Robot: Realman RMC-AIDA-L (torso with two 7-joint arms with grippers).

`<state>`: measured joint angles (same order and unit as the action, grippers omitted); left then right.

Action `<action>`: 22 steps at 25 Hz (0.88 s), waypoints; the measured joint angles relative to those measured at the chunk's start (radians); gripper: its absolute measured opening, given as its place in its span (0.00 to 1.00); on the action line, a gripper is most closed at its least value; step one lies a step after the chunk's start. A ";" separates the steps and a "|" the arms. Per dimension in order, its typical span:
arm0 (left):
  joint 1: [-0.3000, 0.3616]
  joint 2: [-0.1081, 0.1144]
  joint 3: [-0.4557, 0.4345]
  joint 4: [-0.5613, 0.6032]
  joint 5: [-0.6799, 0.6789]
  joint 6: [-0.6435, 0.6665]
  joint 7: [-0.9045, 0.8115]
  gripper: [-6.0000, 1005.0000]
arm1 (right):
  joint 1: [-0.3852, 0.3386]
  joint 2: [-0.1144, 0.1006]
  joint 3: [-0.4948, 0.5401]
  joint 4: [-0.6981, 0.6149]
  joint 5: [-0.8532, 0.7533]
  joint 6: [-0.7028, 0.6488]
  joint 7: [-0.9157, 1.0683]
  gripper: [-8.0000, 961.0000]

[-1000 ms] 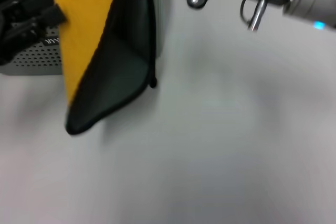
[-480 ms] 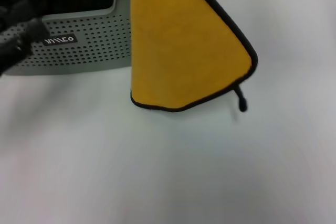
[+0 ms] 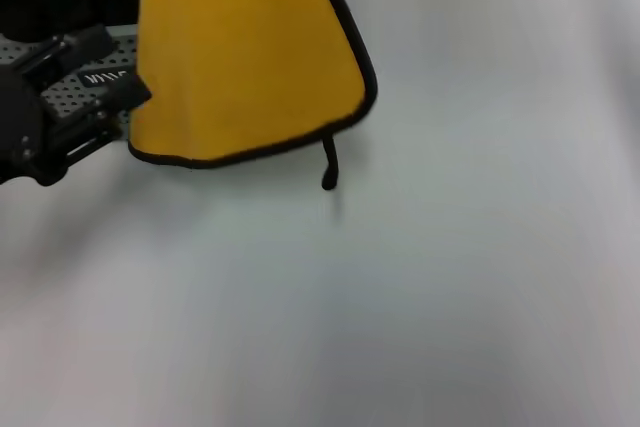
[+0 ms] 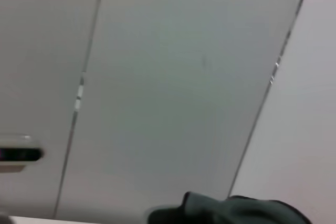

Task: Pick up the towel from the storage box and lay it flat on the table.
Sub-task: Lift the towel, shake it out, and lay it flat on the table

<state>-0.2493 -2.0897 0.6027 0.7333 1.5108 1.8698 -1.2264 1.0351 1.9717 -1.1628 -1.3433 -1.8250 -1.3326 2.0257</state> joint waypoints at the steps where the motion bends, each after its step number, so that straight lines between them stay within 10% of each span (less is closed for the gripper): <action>1: -0.005 -0.001 0.000 -0.016 0.000 -0.005 0.016 0.66 | 0.027 -0.002 0.007 0.020 -0.021 0.003 0.013 0.02; 11: -0.014 -0.013 0.000 -0.272 -0.007 -0.025 0.533 0.66 | 0.280 0.009 0.123 0.306 -0.132 0.016 0.055 0.02; 16: -0.019 -0.019 0.000 -0.489 -0.034 -0.001 1.010 0.66 | 0.292 0.020 0.171 0.341 -0.110 0.013 0.058 0.02; 22: -0.012 -0.018 0.000 -0.573 -0.078 0.000 1.179 0.66 | 0.283 0.038 0.174 0.297 -0.087 -0.001 0.097 0.02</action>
<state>-0.2609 -2.1074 0.6026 0.1600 1.4324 1.8701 -0.0472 1.3182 2.0099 -0.9888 -1.0462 -1.9119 -1.3334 2.1227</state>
